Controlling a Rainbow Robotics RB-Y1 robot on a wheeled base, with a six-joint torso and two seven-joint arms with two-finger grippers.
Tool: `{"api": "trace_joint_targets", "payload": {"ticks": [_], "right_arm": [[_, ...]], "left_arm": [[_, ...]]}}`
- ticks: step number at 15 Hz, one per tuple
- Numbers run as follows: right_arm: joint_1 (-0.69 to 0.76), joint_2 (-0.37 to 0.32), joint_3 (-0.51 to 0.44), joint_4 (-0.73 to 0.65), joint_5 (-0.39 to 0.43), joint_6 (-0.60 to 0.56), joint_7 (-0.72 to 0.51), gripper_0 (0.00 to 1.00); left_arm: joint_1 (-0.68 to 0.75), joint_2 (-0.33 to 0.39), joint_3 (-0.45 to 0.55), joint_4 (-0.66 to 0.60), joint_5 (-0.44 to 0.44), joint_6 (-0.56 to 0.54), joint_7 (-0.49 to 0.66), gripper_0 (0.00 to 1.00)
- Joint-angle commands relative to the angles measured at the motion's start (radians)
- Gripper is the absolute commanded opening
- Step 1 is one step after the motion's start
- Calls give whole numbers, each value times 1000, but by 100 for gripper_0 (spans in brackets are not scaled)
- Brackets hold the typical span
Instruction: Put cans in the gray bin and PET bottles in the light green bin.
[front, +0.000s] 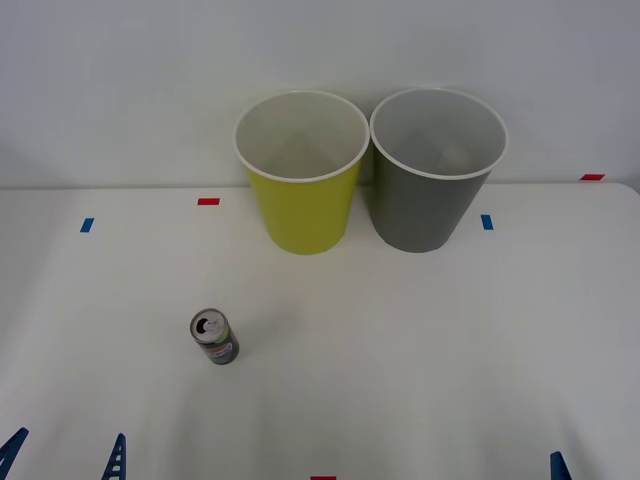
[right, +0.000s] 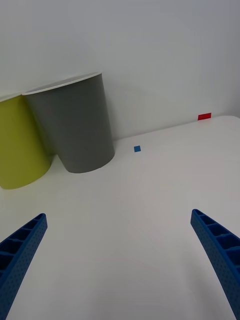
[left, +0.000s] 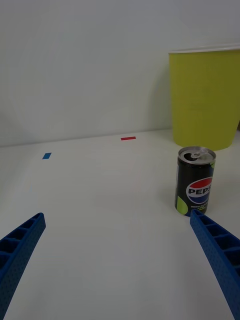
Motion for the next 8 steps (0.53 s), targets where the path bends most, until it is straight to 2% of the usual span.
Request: {"api": "trace_joint_targets", "payload": {"ticks": [1, 8], "right_arm": [[0, 0, 0, 0, 0, 0, 0, 100], [0, 0, 0, 0, 0, 0, 0, 100]], "left_arm": [[0, 0, 0, 0, 0, 0, 0, 100], [0, 0, 0, 0, 0, 0, 0, 100]]}}
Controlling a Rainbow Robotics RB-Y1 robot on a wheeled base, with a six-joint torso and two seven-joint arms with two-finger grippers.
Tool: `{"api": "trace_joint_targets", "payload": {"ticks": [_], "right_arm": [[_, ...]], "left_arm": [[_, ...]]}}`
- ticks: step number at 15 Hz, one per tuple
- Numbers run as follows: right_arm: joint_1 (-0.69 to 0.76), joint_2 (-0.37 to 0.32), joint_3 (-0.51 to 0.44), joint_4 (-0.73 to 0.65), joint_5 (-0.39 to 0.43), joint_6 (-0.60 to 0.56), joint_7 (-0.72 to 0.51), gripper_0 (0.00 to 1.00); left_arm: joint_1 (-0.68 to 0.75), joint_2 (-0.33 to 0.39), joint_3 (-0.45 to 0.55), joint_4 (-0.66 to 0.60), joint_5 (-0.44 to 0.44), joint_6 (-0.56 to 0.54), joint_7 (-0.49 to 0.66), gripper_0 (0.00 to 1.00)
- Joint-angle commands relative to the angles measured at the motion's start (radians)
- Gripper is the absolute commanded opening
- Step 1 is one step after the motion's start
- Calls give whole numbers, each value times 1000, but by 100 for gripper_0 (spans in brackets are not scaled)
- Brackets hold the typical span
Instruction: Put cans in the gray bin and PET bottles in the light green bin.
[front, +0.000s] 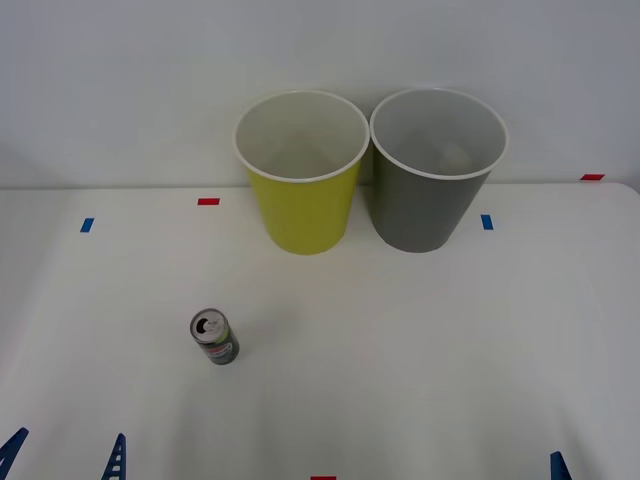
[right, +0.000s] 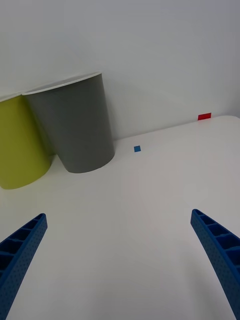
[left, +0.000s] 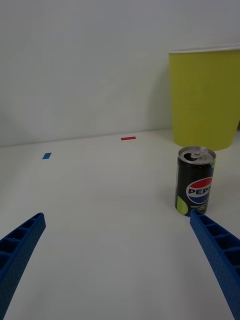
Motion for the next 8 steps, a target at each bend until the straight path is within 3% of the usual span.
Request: {"api": "trace_joint_targets", "payload": {"ticks": [1, 5, 8], "right_arm": [[0, 0, 0, 0, 0, 0, 0, 100], [0, 0, 0, 0, 0, 0, 0, 100], [0, 0, 0, 0, 0, 0, 0, 100]], "left_arm": [[-20, -6, -17, 35, -2, 17, 0, 100], [-43, 31, -31, 46, -12, -9, -6, 100], [-129, 167, -64, 106, -12, -46, -6, 100]]}}
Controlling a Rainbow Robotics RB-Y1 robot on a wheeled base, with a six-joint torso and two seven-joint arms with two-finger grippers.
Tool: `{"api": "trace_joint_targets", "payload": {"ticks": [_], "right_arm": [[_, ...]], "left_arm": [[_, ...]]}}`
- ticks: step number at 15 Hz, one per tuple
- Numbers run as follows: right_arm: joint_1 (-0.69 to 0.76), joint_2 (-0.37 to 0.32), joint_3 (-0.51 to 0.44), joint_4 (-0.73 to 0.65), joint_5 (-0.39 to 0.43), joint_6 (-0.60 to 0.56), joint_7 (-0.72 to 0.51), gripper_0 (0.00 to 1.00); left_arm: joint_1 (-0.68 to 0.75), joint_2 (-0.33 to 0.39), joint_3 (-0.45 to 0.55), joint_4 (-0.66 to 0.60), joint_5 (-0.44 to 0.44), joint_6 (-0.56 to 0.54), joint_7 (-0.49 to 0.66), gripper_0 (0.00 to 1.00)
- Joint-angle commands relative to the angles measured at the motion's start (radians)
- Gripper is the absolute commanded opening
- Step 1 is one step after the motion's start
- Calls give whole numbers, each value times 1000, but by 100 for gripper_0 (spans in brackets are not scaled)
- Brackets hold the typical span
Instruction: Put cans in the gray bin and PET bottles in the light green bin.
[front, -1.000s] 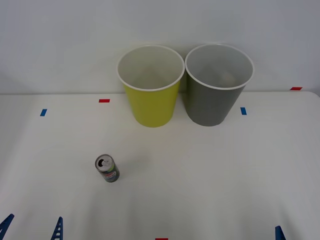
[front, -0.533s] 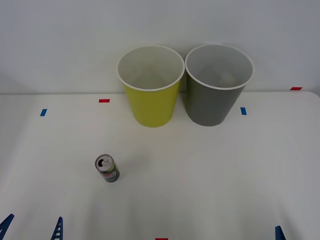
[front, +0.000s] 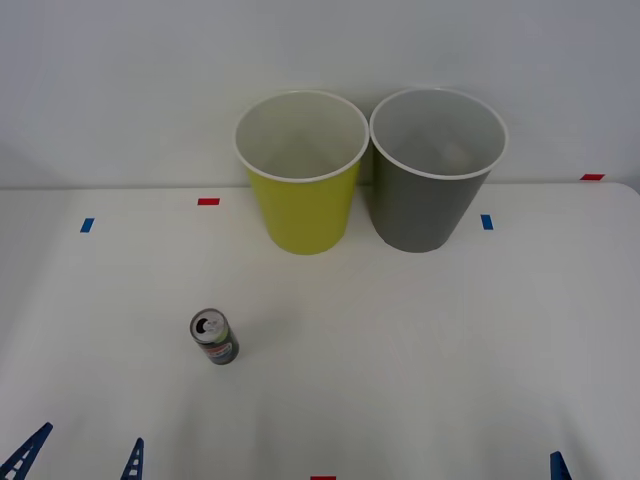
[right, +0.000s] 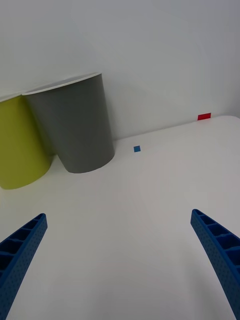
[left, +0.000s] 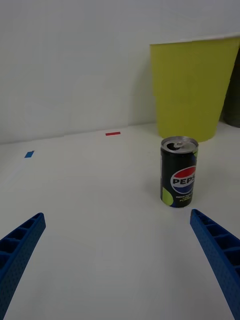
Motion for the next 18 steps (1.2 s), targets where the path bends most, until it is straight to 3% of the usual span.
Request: {"api": "trace_joint_targets", "payload": {"ticks": [1, 6, 11, 14, 18], "right_arm": [[0, 0, 0, 0, 0, 0, 0, 100], [0, 0, 0, 0, 0, 0, 0, 100], [0, 0, 0, 0, 0, 0, 0, 100], [0, 0, 0, 0, 0, 0, 0, 100], [0, 0, 0, 0, 0, 0, 0, 100]], "left_arm": [[-90, 125, -40, 73, 1, -47, -1, 100], [-273, 286, -178, 143, 50, -55, 4, 100], [-438, 332, -289, 220, 92, -54, 16, 100], [-576, 361, -390, 269, 185, -54, 13, 100], [-716, 375, -487, 332, 210, -54, 13, 100]]}}
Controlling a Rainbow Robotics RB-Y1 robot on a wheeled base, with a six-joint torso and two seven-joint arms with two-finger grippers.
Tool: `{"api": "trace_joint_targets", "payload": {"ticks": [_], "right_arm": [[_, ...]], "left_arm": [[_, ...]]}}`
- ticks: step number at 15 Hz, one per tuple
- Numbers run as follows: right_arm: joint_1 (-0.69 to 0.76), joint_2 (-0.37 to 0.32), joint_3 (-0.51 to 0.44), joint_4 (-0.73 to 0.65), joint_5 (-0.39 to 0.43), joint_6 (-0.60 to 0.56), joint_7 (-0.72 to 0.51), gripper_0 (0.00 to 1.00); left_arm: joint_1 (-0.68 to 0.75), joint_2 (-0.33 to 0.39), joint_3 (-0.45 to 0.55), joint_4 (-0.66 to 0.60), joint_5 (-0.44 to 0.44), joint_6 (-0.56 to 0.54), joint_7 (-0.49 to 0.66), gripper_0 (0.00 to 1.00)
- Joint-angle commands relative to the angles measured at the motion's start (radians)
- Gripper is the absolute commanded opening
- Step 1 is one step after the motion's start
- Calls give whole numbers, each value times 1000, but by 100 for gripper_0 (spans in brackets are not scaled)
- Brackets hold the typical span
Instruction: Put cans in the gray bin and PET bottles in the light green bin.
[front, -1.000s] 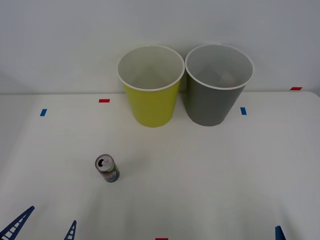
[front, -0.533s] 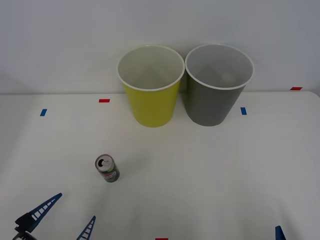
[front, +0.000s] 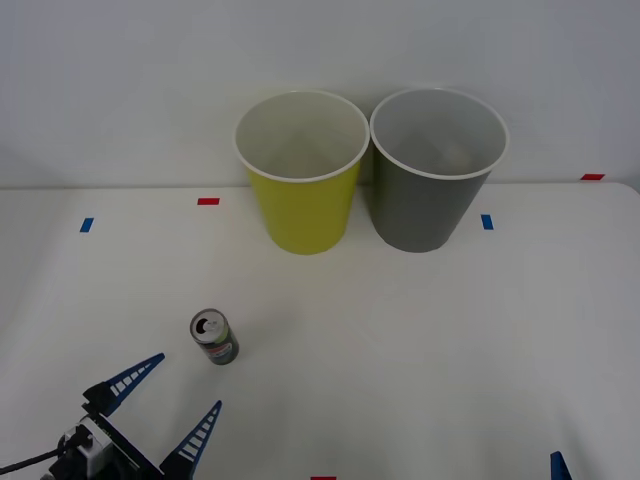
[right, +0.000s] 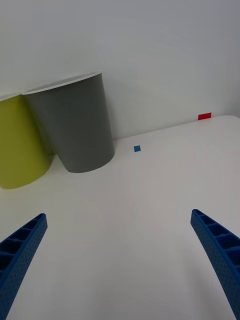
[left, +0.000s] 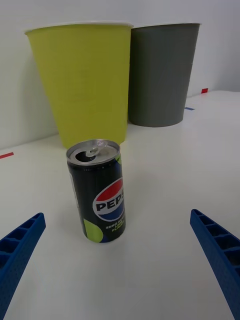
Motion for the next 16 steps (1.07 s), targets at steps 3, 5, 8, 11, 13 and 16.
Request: {"api": "trace_joint_targets", "payload": {"ticks": [3, 5, 8, 11, 13, 16], "right_arm": [[0, 0, 0, 0, 0, 0, 0, 100], [0, 0, 0, 0, 0, 0, 0, 100], [0, 0, 0, 0, 0, 0, 0, 100], [0, 0, 0, 0, 0, 0, 0, 100], [0, 0, 0, 0, 0, 0, 0, 100], [0, 0, 0, 0, 0, 0, 0, 100]], "left_arm": [[-120, 4, -78, 60, 35, 0, 0, 100], [-166, 4, -107, 97, 49, 0, 2, 100], [-226, 1, -133, 107, 83, 9, 3, 100], [-252, -20, -133, 107, 106, 49, 11, 100], [-259, -28, -133, 107, 117, 66, 11, 100], [-279, -31, -133, 115, 117, 78, 12, 100]]}}
